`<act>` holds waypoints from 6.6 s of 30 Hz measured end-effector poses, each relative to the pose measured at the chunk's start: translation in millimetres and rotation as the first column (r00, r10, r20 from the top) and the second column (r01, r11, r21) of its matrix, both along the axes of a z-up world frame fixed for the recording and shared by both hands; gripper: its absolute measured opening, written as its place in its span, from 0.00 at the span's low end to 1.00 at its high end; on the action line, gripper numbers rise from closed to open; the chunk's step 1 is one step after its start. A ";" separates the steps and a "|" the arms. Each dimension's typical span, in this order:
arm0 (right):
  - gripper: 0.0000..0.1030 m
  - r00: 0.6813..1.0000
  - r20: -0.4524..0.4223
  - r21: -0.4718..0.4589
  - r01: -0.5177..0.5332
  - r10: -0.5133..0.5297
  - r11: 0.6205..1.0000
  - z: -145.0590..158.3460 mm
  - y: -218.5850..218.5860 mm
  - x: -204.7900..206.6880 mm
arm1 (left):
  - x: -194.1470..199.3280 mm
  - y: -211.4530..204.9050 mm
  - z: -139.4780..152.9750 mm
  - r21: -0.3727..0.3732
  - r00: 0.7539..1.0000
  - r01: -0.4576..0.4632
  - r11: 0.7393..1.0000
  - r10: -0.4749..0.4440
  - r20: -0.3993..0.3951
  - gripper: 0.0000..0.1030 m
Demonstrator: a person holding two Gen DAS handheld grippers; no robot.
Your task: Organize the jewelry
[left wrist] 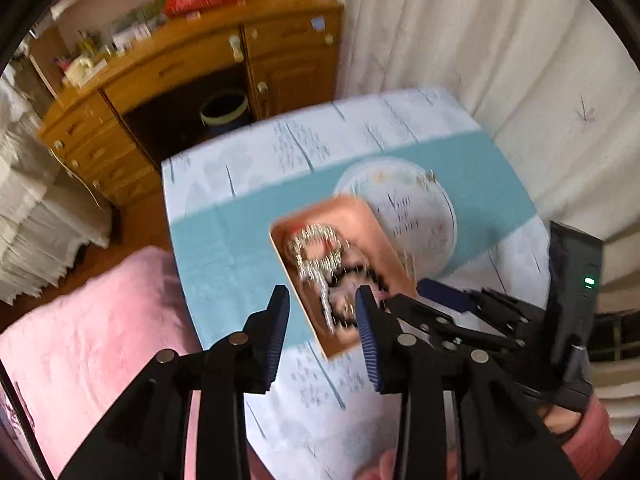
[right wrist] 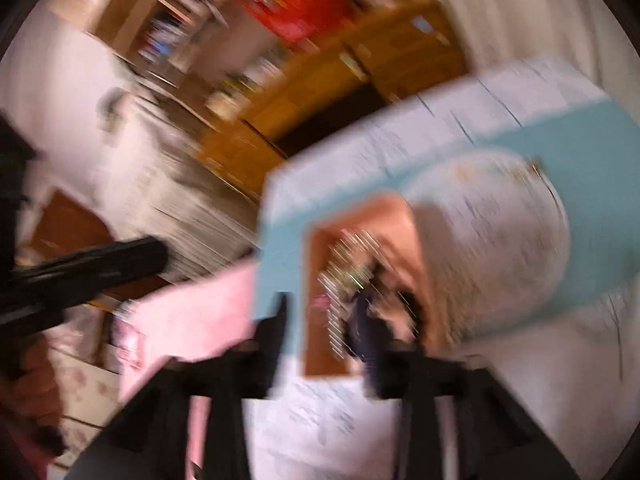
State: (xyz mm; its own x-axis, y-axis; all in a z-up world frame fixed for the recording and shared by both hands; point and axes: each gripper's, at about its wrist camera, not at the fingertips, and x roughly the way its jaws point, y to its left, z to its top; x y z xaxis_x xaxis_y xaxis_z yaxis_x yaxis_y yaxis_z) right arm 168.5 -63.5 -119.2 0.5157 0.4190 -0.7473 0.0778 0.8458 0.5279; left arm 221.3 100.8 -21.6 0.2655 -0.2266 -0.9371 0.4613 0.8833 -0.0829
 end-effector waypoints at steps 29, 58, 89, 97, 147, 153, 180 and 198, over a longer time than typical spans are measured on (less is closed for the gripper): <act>0.75 0.954 -0.281 -0.341 -0.200 0.104 0.919 -29.5 -114.9 -59.1 | -59.1 -94.7 -65.2 0.033 0.990 -0.096 0.995 0.098 -0.100 0.73; 0.66 0.642 0.013 -0.545 -0.638 0.767 0.544 -74.9 -146.1 12.7 | -59.9 -161.4 -196.2 -0.185 0.713 -0.670 0.719 0.693 0.107 0.72; 0.01 0.699 0.038 -0.490 -0.609 0.714 0.623 -88.7 -125.4 31.5 | -56.1 -163.4 -199.4 -0.118 0.716 -0.636 0.763 0.639 0.281 0.06; 0.00 0.760 0.037 -0.390 -0.587 0.649 0.710 -85.4 -136.3 31.4 | -69.1 -154.0 -178.9 -0.162 0.759 -0.604 0.780 0.625 0.180 0.02; 0.42 0.853 0.220 -0.126 -0.457 0.474 0.880 -45.7 -43.4 46.8 | -48.3 -46.6 -63.0 -0.162 0.617 -0.713 0.682 0.720 0.316 0.62; 0.42 0.898 0.244 -0.270 -0.299 0.366 0.915 -41.2 -87.2 58.0 | -34.9 -65.6 -74.8 -0.159 0.670 -0.668 0.727 0.680 0.297 0.63; 0.19 0.930 0.156 -0.422 -0.240 0.331 0.874 -88.3 -168.6 105.7 | 37.3 -194.2 -151.5 -0.167 0.915 -0.332 0.928 0.360 0.180 0.65; 0.19 0.974 0.181 -0.448 -0.043 0.137 0.893 -69.3 -246.3 102.0 | 65.9 -238.7 -187.7 -0.155 0.948 -0.242 0.958 0.267 0.174 0.48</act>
